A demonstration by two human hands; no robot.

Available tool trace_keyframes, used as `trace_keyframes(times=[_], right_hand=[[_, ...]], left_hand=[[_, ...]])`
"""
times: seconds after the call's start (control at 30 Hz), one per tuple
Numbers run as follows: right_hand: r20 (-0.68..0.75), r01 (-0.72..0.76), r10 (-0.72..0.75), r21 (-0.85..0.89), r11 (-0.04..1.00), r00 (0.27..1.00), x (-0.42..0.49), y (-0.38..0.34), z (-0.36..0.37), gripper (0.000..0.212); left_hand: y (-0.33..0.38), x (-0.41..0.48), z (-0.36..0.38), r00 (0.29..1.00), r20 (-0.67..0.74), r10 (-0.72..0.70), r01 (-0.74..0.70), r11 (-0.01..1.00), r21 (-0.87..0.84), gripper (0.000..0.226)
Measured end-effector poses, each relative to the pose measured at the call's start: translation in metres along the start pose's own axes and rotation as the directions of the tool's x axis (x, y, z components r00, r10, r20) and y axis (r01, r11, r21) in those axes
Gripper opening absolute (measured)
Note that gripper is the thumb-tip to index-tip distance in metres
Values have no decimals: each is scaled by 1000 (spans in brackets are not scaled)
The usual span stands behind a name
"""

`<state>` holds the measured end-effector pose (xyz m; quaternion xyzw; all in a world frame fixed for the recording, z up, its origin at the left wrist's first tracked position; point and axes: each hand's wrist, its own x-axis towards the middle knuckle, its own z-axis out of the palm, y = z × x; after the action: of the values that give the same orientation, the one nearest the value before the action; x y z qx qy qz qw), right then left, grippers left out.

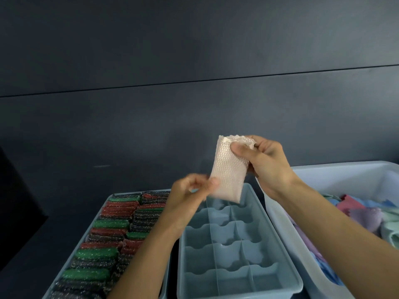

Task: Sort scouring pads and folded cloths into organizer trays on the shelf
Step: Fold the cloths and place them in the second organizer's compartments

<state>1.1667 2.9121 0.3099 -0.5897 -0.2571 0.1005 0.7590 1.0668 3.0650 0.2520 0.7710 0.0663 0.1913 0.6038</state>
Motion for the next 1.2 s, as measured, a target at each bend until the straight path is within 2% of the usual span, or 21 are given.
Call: trace_keyframes(times=[0.07,0.1,0.17,0.23,0.33,0.47,0.6,0.7,0.8,0.9,0.97,1.0,1.07,1.13,1.2], right_hand=[[50,-9,10,-32,999,999,-3,3,0,7],[73,-12,15,-45,999,997,-4,4,1,8],[99,-6,10,-37,999,995,-7,5,2,11],[132,-20,22,-14,1000,991,-11,7,1,19],[221,-118,130,-70,991,966,-16,15,-4,36],[221,-94,106,-62,994,970,-17,26,-6,30],[289,-103,116,-60,993,950,-18,24,-7,17],[267,-37,56,-76,996,962,-18,25,-5,10],[239,9,-11,8,1000,971,-18,26,-2,19],[226,76,-61,-58,995,972,-18,27,-3,42],[221,168,-130,-166,972,967,-17,28,-3,50],[228,220,-167,-229,948,959,-16,29,-4,52],[258,317,-236,-340,885,937,-14,33,-6,52],[293,369,-263,-407,836,919,-15,36,-6,47],[270,331,-242,-366,870,932,-16,37,-7,42]], left_hand=[[9,4,2,1000,23,-4,7,993,-118,64],[14,6,3,999,48,-1,6,993,-119,63],[21,8,7,998,47,40,-36,994,-100,41],[23,9,10,997,-48,56,-62,989,-137,22],[19,8,10,994,-91,65,-81,980,-181,18],[18,5,7,991,-90,96,-112,974,-195,25],[17,5,2,987,-99,130,-149,965,-214,26],[17,4,0,988,-69,137,-149,963,-226,23],[15,4,-2,995,9,98,-92,959,-268,7],[17,3,-6,998,57,36,-12,926,-377,38],[18,3,-7,994,104,-41,83,891,-446,36],[19,3,-6,985,152,-85,144,886,-440,35],[17,3,-6,962,234,-143,214,925,-313,53],[14,2,-5,956,258,-139,195,958,-209,44],[11,1,-6,971,204,-125,174,953,-247,28]])
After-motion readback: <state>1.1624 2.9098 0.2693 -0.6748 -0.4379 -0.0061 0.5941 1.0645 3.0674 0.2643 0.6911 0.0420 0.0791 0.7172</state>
